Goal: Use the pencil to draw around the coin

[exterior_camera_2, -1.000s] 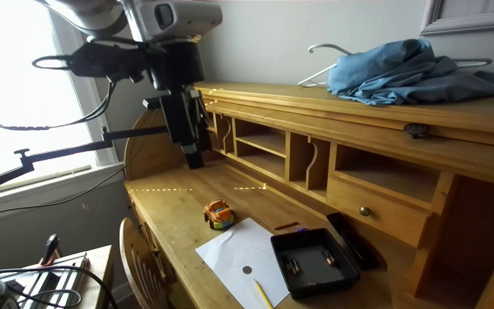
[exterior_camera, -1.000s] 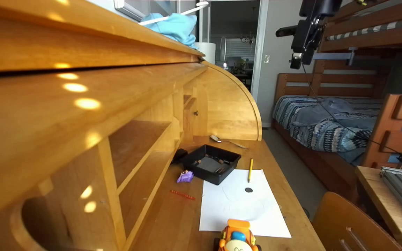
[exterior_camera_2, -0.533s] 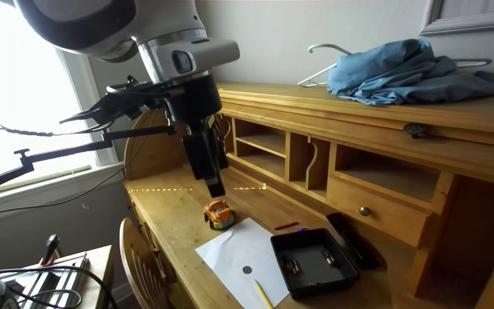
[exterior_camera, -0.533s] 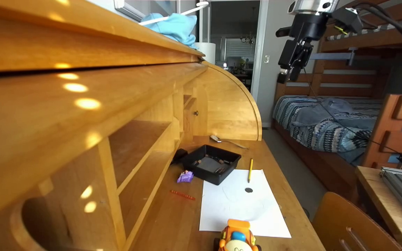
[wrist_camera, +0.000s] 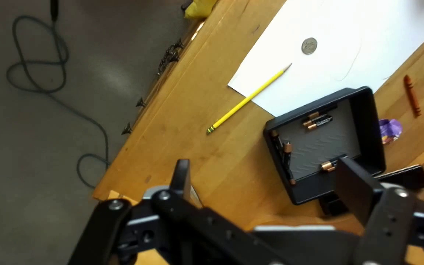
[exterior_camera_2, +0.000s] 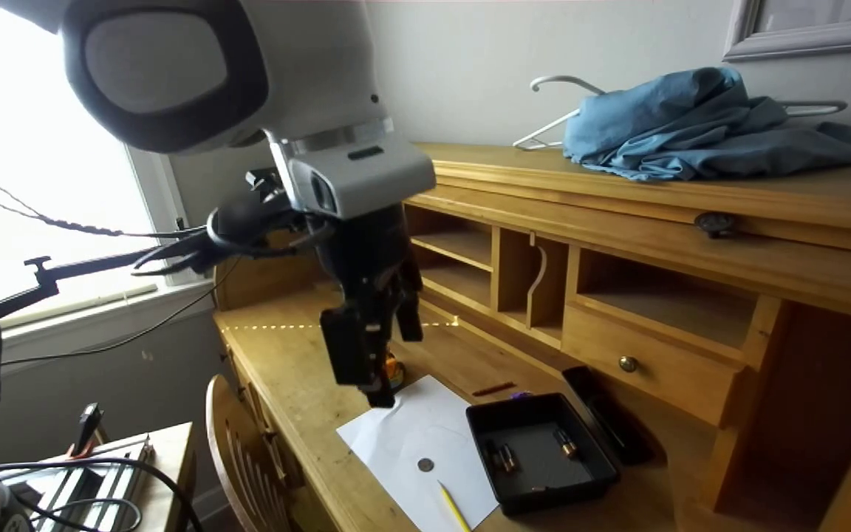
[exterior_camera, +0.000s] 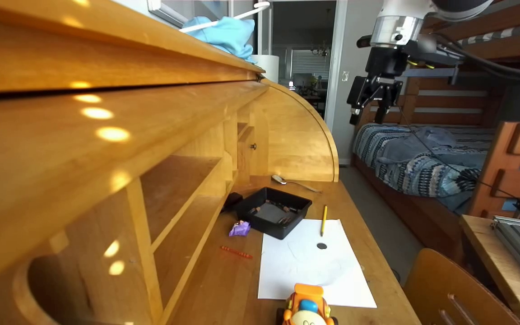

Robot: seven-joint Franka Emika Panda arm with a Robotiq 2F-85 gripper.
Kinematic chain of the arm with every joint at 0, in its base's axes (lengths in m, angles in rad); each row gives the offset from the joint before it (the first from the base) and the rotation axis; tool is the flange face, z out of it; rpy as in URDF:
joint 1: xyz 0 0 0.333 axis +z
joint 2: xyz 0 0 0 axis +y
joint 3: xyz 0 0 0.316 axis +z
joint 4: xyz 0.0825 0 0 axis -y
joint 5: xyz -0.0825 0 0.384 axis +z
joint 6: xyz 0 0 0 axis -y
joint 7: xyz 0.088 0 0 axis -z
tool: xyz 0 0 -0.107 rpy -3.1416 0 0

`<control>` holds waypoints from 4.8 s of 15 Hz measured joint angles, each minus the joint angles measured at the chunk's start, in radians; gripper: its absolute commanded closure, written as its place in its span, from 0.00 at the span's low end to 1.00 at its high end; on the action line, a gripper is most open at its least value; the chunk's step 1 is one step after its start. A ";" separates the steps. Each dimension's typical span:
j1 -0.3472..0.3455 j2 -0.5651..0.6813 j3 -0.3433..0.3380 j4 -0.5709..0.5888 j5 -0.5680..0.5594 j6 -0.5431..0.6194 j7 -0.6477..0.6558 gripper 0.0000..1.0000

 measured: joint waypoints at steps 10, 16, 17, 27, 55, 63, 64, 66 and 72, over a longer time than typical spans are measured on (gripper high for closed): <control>-0.003 0.286 -0.043 0.013 0.087 0.272 0.030 0.00; 0.000 0.310 -0.046 0.028 0.067 0.264 0.039 0.00; 0.000 0.316 -0.050 0.028 0.058 0.254 0.052 0.00; 0.026 0.520 -0.097 0.106 0.050 0.243 0.274 0.00; 0.133 0.866 -0.181 0.374 0.148 0.239 0.586 0.00; 0.141 0.899 -0.200 0.398 0.148 0.240 0.613 0.45; 0.141 0.901 -0.201 0.398 0.148 0.240 0.614 0.54; 0.141 0.903 -0.204 0.398 0.148 0.240 0.617 0.66; 0.141 0.906 -0.210 0.407 0.148 0.242 0.622 1.00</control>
